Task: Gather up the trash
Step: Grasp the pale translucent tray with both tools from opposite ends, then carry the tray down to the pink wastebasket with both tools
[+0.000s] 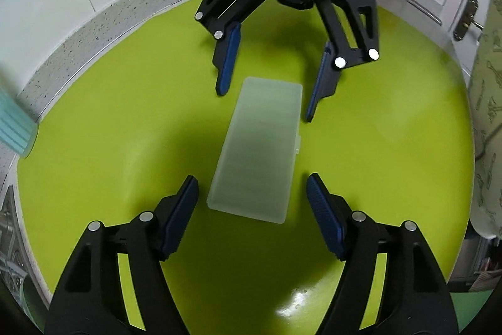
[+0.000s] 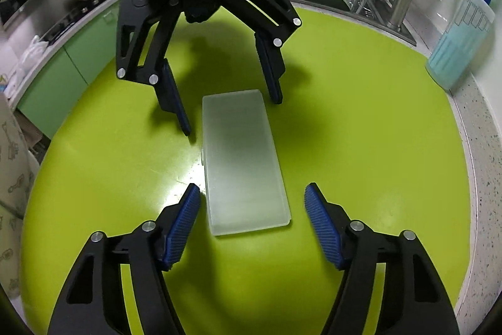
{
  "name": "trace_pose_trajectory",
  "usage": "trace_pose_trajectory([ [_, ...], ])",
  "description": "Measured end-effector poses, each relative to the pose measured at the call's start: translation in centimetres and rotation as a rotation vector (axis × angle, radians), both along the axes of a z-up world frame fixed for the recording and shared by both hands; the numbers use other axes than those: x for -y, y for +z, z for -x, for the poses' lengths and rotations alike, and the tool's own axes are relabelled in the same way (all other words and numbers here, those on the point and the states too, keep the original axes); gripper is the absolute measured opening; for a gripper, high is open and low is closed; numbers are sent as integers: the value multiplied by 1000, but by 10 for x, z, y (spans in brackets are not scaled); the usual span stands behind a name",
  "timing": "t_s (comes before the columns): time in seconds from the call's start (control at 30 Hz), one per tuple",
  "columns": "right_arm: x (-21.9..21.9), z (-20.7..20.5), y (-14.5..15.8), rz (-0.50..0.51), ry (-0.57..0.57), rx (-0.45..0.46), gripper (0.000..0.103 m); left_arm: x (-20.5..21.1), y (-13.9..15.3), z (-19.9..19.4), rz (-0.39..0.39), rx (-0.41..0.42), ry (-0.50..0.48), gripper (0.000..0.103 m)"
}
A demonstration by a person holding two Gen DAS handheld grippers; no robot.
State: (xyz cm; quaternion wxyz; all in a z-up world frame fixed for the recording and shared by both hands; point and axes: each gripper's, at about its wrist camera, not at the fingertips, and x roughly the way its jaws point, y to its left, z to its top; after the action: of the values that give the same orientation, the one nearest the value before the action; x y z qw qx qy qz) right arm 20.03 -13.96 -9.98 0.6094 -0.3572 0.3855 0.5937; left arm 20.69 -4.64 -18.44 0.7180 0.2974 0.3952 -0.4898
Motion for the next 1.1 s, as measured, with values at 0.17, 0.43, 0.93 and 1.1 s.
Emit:
trace_pose_trajectory([
  [0.17, -2, -4, 1, 0, 8, 13, 52, -4, 0, -7, 16, 7, 14, 60],
  [0.43, -2, 4, 6, 23, 38, 27, 51, 9, 5, 4, -6, 23, 20, 51],
  [0.93, -73, 78, 63, -15, 224, 85, 51, -45, 67, 99, -44, 85, 193, 51],
  [1.1, -134, 134, 69, -38, 353, 84, 51, -92, 79, 169, -81, 88, 321, 51],
])
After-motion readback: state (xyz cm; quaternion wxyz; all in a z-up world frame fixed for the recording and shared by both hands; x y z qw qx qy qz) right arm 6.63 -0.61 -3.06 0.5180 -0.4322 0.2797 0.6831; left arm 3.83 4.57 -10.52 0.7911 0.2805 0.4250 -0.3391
